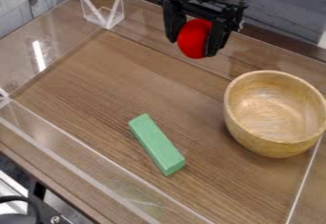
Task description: Move the red object to the right side of the table
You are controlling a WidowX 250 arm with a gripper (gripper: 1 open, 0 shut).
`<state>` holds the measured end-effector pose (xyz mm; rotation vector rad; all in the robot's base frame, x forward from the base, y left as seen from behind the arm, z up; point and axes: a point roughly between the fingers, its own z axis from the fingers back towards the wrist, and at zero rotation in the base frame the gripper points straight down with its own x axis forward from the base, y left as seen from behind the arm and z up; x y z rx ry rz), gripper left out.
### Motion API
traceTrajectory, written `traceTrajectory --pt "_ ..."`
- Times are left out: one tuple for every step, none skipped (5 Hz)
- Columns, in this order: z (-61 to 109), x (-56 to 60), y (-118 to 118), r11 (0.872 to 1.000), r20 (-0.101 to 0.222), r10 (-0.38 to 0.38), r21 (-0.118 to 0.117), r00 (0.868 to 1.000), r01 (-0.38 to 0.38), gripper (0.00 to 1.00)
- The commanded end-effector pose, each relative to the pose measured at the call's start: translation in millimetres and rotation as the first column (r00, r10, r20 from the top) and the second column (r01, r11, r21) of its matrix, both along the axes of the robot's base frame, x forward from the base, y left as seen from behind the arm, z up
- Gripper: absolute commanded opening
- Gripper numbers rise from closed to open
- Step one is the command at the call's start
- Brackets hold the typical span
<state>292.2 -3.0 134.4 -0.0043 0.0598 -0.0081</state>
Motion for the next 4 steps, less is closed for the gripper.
traceTrajectory --pt "-20.1 16.6 -6 0.998 0.011 -0.068 -0.001 0.998 0.068 0.0" --pt "-30.7 39.4 -15 0.998 0.027 -0.056 -0.007 0.998 0.056 0.0" --pt "-36.5 53.3 -20 0.999 0.05 -0.054 -0.006 0.997 0.054 0.0" --pt "-42.1 71.9 -31 0.989 0.07 -0.148 -0.004 0.987 0.148 0.0"
